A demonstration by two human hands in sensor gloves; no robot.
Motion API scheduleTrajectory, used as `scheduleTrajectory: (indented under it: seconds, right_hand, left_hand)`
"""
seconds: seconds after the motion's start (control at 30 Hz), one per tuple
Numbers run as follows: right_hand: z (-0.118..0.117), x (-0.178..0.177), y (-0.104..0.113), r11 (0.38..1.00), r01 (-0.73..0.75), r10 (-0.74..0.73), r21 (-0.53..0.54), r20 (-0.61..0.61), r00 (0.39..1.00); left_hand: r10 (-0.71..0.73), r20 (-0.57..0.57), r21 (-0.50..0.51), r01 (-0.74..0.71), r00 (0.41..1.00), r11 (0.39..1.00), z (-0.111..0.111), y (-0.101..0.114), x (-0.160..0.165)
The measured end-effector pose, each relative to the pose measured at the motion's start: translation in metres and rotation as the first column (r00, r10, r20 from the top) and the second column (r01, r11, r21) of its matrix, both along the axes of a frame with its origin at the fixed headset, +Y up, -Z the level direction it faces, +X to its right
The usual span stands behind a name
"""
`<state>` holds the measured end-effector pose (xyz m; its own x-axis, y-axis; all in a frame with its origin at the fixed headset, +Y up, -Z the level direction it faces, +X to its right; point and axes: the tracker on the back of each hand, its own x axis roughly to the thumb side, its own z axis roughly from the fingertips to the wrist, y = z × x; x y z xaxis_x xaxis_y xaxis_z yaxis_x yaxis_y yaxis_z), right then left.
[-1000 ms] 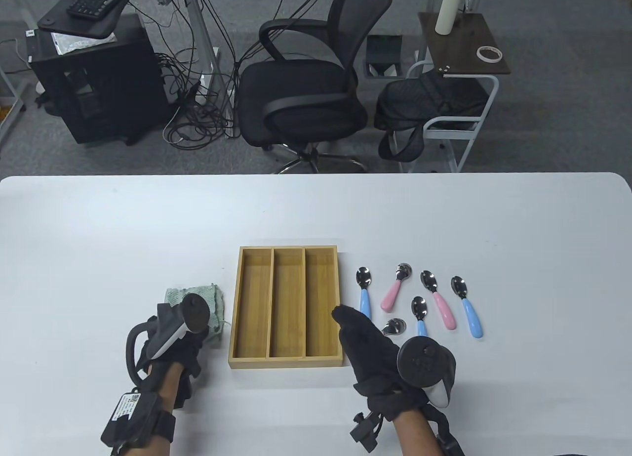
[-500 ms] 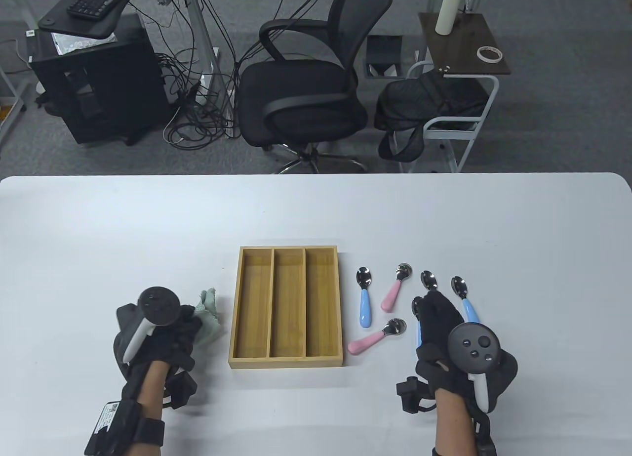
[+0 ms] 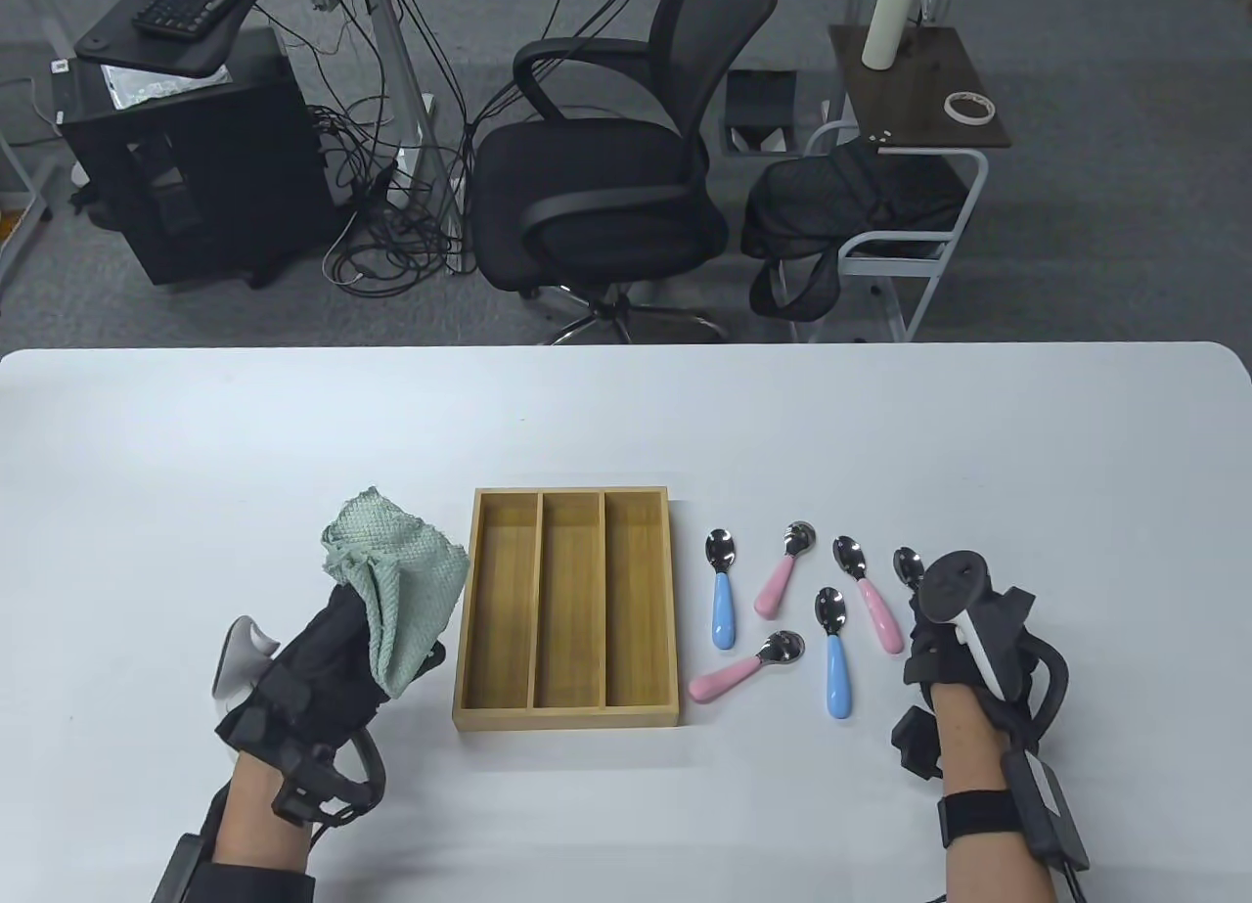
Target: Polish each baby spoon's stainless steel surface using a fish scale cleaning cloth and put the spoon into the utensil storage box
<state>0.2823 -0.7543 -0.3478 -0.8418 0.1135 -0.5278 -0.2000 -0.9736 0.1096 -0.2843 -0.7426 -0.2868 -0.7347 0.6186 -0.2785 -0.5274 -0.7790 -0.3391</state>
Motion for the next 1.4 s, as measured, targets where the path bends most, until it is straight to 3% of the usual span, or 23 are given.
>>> scheduleTrajectory:
  seconds: [0.03,0.13,0.23,0.37,0.43,0.5,0.57,0.63,0.67,0.77,0.8,0.93,1.13,1.23,1.3,1.4]
  right_hand:
    - [-0.003,0.002,-0.008,0.999,-0.01,0.011,-0.035,0.011,1.0]
    - [-0.007,0.004,-0.022,0.995,-0.041,0.042,-0.089,0.008,0.999]
    - [-0.011,0.002,-0.025,0.985,-0.144,0.142,-0.097,-0.031,0.989]
    - [-0.012,0.006,-0.022,0.979,-0.104,0.097,-0.174,-0.047,0.994]
    - [-0.007,0.004,-0.004,0.997,-0.06,0.058,-0.045,-0.033,0.998]
    - [0.001,-0.013,0.025,0.996,-0.017,0.026,0.086,-0.109,0.994]
    - [0.014,-0.043,0.056,0.968,0.21,-0.17,0.138,-0.257,0.951]
    - [0.032,-0.085,0.08,0.876,0.461,-0.365,0.143,-0.428,0.827]
    - [0.044,-0.113,0.09,0.831,0.549,-0.417,0.086,-0.556,0.719]
    - [0.078,-0.178,0.101,0.798,0.602,-0.42,-0.021,-0.734,0.533]
    - [0.086,-0.194,0.102,0.81,0.586,-0.393,-0.026,-0.767,0.508]
    - [0.105,-0.234,0.092,0.828,0.56,-0.317,-0.004,-0.828,0.462]
    - [0.113,-0.236,0.075,0.784,0.619,-0.367,-0.037,-0.833,0.415]
    - [0.116,-0.234,0.067,0.813,0.581,-0.351,-0.047,-0.835,0.424]
    - [0.119,-0.234,0.065,0.811,0.583,-0.359,-0.056,-0.833,0.42]
    - [0.124,-0.238,0.064,0.823,0.567,-0.321,-0.038,-0.854,0.409]
  left_hand:
    - [0.045,0.019,-0.003,-0.045,0.999,0.999,0.0,-0.001,0.005]
    - [-0.016,0.024,0.011,0.016,1.0,1.0,0.0,0.0,0.009]
    - [-0.039,0.035,0.015,0.039,0.999,0.999,0.0,-0.001,0.014]
    - [-0.048,0.043,0.001,0.048,0.998,0.999,0.0,-0.004,0.017]
    - [-0.099,0.035,0.007,0.099,0.994,0.995,0.0,-0.004,0.017]
    - [-0.166,0.034,0.025,0.165,0.986,0.986,-0.001,-0.002,0.019]
    - [-0.237,0.024,0.04,0.236,0.971,0.971,-0.001,-0.002,0.021]
    - [-0.289,0.014,0.045,0.288,0.957,0.956,0.0,-0.003,0.025]
    - [-0.317,0.014,0.047,0.316,0.948,0.948,0.0,-0.003,0.027]
    - [-0.384,0.005,0.059,0.383,0.923,0.922,0.002,-0.002,0.032]
    - [-0.405,0.002,0.063,0.404,0.914,0.913,0.003,-0.001,0.033]
    - [-0.485,-0.004,0.104,0.482,0.875,0.87,0.005,-0.001,0.04]
    - [-0.567,0.032,0.188,0.552,0.823,0.812,0.007,0.002,0.059]
    - [-0.619,0.018,0.219,0.601,0.785,0.769,0.01,0.003,0.068]
    - [-0.689,-0.038,0.23,0.677,0.724,0.699,0.012,0.004,0.07]
    - [-0.8,-0.132,0.269,0.798,0.585,0.539,0.013,0.009,0.073]
